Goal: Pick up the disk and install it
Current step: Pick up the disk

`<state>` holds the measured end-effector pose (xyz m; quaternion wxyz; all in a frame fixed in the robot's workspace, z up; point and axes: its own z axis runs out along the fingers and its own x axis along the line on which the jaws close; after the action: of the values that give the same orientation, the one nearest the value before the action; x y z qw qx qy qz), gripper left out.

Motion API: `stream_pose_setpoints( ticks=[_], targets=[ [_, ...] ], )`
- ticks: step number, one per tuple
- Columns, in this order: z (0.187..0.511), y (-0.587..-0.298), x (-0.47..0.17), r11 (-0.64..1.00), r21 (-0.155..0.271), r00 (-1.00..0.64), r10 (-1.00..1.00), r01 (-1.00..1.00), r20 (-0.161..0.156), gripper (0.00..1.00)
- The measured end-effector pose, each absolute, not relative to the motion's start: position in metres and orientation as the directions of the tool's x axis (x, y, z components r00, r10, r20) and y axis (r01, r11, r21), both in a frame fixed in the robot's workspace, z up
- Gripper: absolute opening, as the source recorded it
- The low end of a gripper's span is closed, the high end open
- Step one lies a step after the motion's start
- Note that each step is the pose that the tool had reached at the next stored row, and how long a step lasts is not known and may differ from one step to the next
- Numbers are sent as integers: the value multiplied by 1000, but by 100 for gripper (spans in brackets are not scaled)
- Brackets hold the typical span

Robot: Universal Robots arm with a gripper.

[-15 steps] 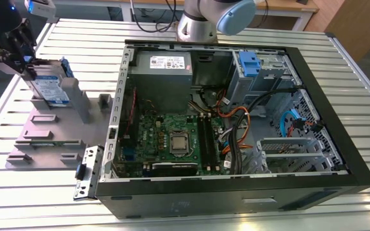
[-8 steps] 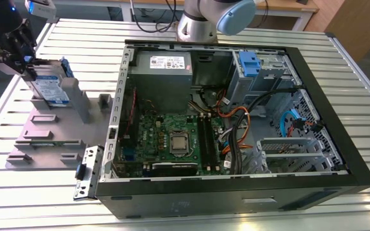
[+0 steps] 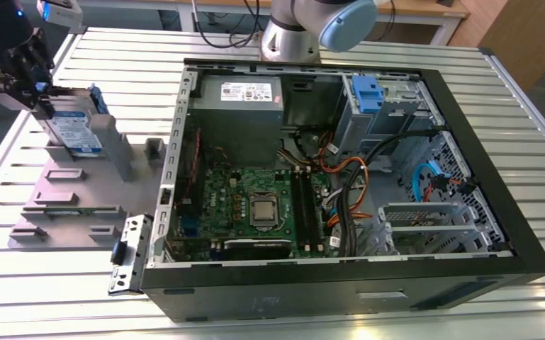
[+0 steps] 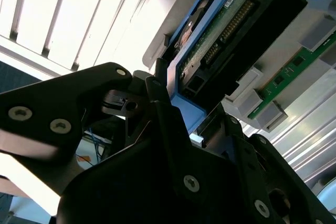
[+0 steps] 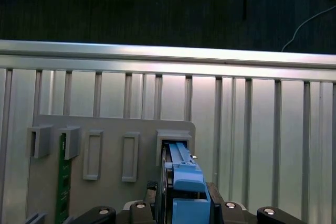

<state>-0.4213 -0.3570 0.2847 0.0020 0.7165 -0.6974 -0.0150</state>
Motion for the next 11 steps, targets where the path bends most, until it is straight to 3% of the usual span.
stream_pose_setpoints(
  ticks=[5,11],
  targets=[
    [285,-357,-421,-27,24,27,-999,-999,-19,37],
    [284,-357,-421,-27,24,27,-999,-999,-19,37]
  ],
)
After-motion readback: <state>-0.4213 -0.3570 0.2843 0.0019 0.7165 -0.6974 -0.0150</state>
